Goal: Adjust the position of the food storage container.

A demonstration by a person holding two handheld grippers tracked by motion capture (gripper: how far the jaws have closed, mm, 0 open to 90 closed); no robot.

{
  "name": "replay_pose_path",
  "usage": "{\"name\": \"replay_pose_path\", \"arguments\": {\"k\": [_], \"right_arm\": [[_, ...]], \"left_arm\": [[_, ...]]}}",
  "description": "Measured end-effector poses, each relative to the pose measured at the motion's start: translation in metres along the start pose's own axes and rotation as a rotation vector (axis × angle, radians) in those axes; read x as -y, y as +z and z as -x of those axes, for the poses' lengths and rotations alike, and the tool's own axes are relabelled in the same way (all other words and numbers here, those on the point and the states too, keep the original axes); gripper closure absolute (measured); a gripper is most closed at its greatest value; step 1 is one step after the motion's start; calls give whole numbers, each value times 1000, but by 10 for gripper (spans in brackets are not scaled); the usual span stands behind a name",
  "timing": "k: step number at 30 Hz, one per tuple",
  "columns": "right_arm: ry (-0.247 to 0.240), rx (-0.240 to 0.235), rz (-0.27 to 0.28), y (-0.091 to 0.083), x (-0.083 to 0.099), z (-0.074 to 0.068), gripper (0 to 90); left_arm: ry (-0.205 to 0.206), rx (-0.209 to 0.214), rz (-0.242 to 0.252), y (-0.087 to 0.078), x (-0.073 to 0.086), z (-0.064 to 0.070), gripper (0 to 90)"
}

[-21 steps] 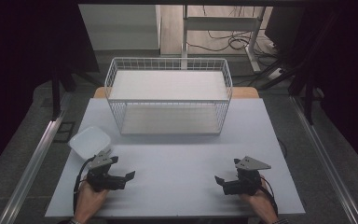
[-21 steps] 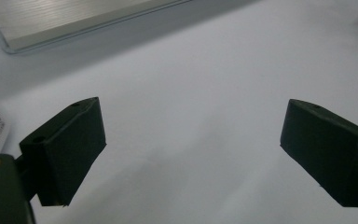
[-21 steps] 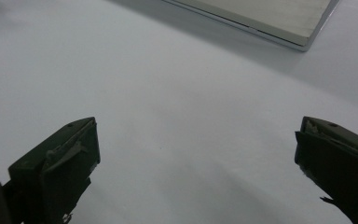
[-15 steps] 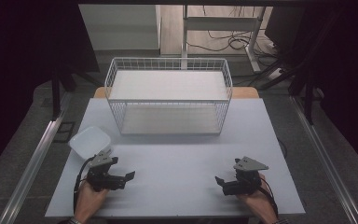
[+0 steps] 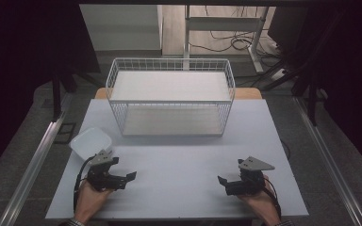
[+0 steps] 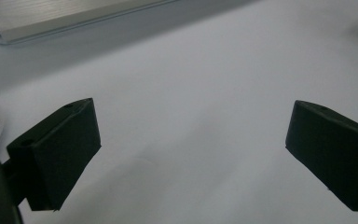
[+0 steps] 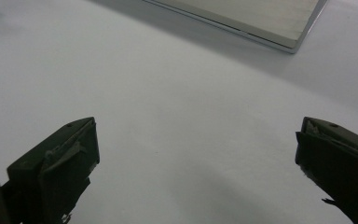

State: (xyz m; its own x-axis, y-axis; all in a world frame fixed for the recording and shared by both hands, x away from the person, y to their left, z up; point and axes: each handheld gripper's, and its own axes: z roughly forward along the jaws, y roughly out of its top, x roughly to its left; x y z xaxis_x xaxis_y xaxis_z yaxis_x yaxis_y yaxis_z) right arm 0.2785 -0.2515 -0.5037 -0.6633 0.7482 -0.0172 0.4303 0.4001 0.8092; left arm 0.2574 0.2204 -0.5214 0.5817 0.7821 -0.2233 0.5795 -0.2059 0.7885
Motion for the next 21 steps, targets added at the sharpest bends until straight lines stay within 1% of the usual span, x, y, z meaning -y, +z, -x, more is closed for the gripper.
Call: {"name": "replay_pose_path", "arguments": {"k": [4, 6, 8, 11, 13, 15, 18, 19, 21], "right_arm": [[9, -3, -2, 1, 0, 0, 0], [15, -7, -4, 1, 0, 0, 0], [17, -8, -2, 1, 0, 0, 0], [18, -9, -2, 1, -1, 0, 0], [15, -13, -4, 1, 0, -1, 0], [14, -18, -3, 2, 0, -1, 0], [16, -23, -3, 2, 0, -1, 0], [17, -24, -2, 3, -1, -1, 0], [18, -28, 1, 3, -1, -2, 0]], "left_arm": [[-4, -28, 1, -2, -5, -2, 63], [-3, -33, 0, -3, -6, -3, 91], [-3, -51, -1, -5, -8, -5, 130], [-14, -58, 2, -7, -11, -7, 163], [-19, -67, 11, -10, -15, -10, 166], [-10, -76, 9, -13, -18, -12, 172], [-9, -86, 11, -16, -22, -14, 209], [-8, -88, 11, -18, -25, -17, 209], [-7, -91, 9, -20, -28, -21, 253]]}}
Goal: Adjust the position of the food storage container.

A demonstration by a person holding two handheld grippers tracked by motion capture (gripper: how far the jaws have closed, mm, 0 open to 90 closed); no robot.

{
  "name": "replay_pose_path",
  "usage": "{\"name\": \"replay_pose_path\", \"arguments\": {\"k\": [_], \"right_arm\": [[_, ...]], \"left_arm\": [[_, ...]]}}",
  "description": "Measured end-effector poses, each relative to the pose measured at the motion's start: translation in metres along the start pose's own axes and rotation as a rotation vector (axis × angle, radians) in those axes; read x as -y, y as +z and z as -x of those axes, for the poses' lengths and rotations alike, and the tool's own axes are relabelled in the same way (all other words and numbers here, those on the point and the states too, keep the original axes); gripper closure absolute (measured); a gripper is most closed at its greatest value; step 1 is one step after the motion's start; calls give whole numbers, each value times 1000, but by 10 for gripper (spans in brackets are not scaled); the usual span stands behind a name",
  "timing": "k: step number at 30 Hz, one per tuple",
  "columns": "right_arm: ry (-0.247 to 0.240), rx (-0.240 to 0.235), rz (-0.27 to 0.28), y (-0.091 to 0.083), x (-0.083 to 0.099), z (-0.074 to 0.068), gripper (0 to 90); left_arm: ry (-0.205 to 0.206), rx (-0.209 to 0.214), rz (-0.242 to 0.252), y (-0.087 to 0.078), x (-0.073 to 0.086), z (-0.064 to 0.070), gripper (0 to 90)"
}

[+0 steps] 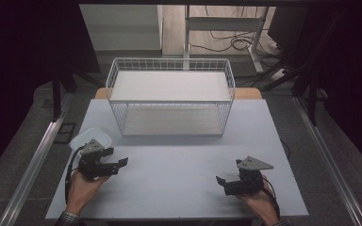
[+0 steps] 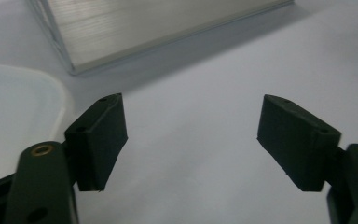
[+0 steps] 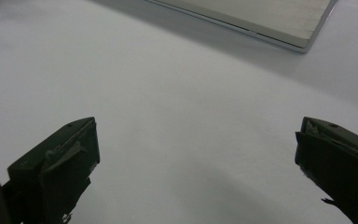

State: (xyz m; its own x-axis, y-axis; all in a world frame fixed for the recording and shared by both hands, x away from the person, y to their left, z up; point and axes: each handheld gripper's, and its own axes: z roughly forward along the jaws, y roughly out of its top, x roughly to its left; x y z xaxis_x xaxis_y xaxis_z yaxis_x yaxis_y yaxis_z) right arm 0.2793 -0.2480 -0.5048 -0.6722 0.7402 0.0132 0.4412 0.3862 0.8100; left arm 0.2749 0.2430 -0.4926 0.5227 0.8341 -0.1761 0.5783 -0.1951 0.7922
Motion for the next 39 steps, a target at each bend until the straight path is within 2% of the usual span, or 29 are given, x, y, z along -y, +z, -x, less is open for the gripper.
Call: {"name": "replay_pose_path", "arguments": {"k": [3, 7, 8, 9, 11, 12, 14, 16, 17, 18, 26, 30, 33, 36, 38, 39], "right_arm": [[3, -1, 0, 1, 0, 0, 0], [-2, -5, -11, 2, 0, -1, 0], [-2, -5, -11, 2, 0, -1, 0], [-6, -5, -16, 2, 0, -1, 0], [-10, -4, -21, 3, 0, -2, 0], [-13, -4, -26, 3, 1, -2, 0], [-16, -5, -33, 4, 1, -2, 2], [-13, -17, -39, 4, 1, -2, 5], [-13, -17, -39, 4, 1, -2, 5], [-19, -25, -46, 5, 1, -3, 9], [-31, -27, -59, 7, 1, -6, 13], [-29, -27, -62, 7, 2, -6, 16], [-29, -27, -70, 8, 2, -6, 18], [-30, -30, -76, 8, 2, -6, 21], [-27, -34, -79, 9, 2, -6, 24], [-24, -36, -78, 9, 2, -6, 25]], "left_arm": [[1, 2, -1, -1, -3, -8, 312], [-23, -41, -10, -6, -7, -28, 430], [-23, -41, -10, -6, -7, -28, 466], [-46, -62, -4, -8, -9, -38, 517], [-65, -84, 0, -9, -11, -48, 587], [-65, -84, 0, -9, -11, -48, 641], [-93, -125, -2, -9, -13, -63, 736], [-118, -138, 3, -9, -13, -73, 825], [-118, -138, 3, -9, -13, -73, 858], [-129, -169, 0, -9, -13, -82, 895], [-159, -265, -19, -10, -23, -118, 900], [-186, -315, -17, -12, -23, -137, 900], [-190, -357, -38, -12, -22, -147, 900], [-219, -374, -50, -11, -18, -156, 900], [-233, -364, -56, -10, -15, -158, 900], [-228, -364, -69, -9, -13, -158, 900]]}}
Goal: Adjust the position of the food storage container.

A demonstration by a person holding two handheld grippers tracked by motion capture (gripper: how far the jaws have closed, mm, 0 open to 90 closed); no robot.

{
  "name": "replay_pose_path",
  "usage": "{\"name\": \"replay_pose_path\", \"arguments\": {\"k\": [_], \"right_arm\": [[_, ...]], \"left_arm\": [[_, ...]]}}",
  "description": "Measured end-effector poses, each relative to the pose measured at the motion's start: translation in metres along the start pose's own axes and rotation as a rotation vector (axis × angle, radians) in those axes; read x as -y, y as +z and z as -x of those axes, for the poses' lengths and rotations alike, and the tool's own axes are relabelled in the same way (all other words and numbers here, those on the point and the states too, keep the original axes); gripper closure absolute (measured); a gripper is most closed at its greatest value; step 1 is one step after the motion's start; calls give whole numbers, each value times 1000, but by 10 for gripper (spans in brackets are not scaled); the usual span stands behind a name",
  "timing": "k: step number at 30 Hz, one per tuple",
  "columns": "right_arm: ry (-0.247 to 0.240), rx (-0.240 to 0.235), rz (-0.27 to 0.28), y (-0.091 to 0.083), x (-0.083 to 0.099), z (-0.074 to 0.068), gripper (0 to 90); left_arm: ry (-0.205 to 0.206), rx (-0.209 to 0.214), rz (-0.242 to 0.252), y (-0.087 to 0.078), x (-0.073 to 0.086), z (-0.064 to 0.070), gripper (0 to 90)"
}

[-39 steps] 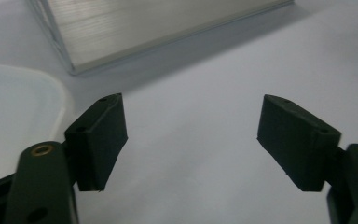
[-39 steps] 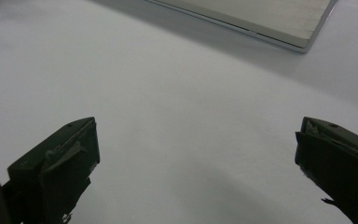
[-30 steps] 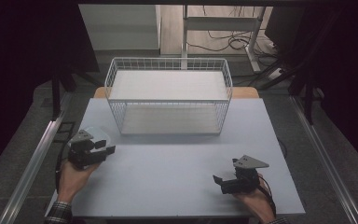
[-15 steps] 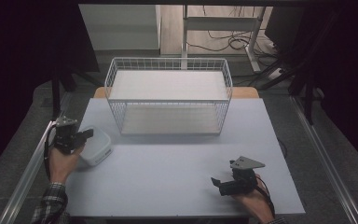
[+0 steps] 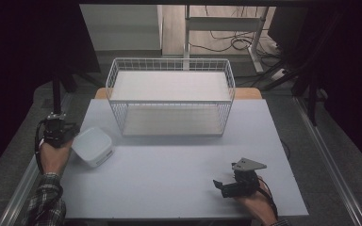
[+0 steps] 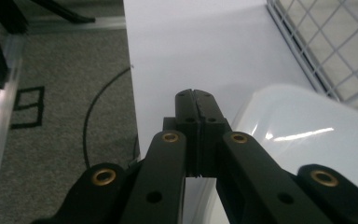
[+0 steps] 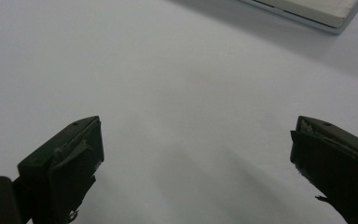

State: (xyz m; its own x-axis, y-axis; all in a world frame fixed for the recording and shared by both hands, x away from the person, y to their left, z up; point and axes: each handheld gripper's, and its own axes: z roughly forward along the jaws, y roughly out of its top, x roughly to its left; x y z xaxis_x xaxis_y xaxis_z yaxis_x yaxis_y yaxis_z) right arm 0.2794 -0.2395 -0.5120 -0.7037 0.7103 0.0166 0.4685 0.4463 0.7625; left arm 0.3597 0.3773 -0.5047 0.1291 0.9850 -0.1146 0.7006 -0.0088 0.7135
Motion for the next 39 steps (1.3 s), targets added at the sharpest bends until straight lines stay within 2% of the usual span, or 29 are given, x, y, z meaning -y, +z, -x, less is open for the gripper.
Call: {"name": "replay_pose_path", "arguments": {"k": [4, 5, 13, 18, 19, 22, 26, 39], "right_arm": [[15, -19, -4, 1, 0, 0, 35], [17, -23, -5, 1, 0, 0, 38], [40, -50, -12, 2, 0, 0, 66], [46, -59, -9, 1, -1, -1, 80], [46, -60, -8, 1, -1, -1, 83], [41, -62, -6, 1, 0, -1, 88], [46, -65, 2, 0, -1, 0, 94], [49, -37, 1, -7, -5, -1, 125]], "left_arm": [[-9, 3, -4, 1, 6, 0, 900], [-23, 22, 0, 0, 10, 0, 900], [1, 62, 0, -9, 25, 15, 900], [0, 99, -7, -10, 35, 24, 900], [5, 119, -9, -11, 37, 29, 900], [22, 130, -12, -13, 37, 36, 900], [44, 163, -28, -14, 42, 53, 900], [83, 229, -67, -20, 56, 85, 900]]}}
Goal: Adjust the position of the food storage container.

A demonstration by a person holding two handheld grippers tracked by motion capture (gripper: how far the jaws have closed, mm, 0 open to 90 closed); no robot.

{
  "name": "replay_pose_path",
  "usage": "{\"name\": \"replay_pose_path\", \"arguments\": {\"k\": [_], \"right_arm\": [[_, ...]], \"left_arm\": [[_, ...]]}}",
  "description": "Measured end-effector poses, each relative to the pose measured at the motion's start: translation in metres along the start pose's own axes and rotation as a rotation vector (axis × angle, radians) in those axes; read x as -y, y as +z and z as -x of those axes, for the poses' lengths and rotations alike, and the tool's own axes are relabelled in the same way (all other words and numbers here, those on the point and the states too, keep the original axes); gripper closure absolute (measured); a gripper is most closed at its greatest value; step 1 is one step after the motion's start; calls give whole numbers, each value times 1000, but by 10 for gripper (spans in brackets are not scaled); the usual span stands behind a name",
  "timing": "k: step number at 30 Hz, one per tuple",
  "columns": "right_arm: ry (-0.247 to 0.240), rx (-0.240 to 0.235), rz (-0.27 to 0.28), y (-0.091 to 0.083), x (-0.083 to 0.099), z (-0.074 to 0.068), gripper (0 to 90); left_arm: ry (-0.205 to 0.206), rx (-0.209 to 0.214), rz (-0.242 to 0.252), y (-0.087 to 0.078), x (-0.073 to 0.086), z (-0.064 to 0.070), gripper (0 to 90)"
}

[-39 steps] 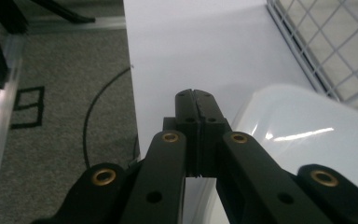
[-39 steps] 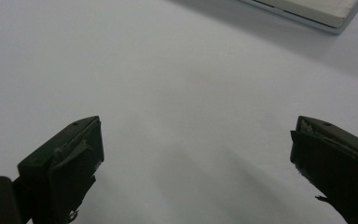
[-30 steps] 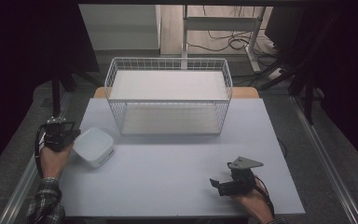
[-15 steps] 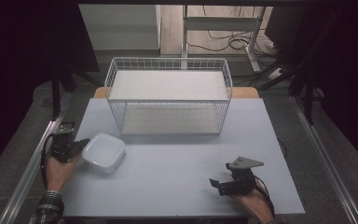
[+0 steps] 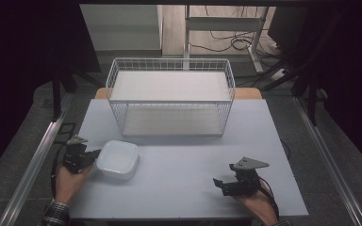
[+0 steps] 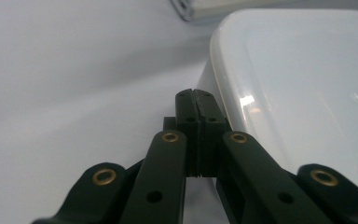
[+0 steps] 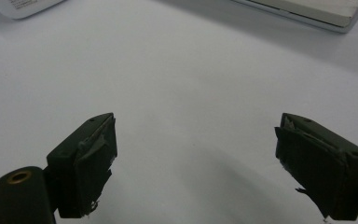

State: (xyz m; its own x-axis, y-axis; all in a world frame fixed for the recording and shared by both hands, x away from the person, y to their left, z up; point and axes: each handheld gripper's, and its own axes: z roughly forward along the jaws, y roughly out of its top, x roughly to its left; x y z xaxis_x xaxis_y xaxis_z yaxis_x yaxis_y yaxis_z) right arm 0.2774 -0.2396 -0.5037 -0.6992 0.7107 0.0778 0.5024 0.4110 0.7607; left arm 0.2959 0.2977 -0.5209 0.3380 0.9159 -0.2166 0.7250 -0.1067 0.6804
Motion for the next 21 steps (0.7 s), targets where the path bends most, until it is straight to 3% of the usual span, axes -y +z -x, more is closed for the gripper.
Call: {"name": "replay_pose_path", "arguments": {"k": [3, 12, 21], "right_arm": [[-4, 3, -20, 0, -1, -1, 116], [-15, 4, -21, 2, -1, -2, 128], [-46, 12, -32, 2, -2, -1, 180]], "left_arm": [[15, 28, -7, 1, 2, 12, 900], [34, 70, -12, 4, 4, 30, 900], [90, 144, -21, 15, -1, 64, 900]]}}
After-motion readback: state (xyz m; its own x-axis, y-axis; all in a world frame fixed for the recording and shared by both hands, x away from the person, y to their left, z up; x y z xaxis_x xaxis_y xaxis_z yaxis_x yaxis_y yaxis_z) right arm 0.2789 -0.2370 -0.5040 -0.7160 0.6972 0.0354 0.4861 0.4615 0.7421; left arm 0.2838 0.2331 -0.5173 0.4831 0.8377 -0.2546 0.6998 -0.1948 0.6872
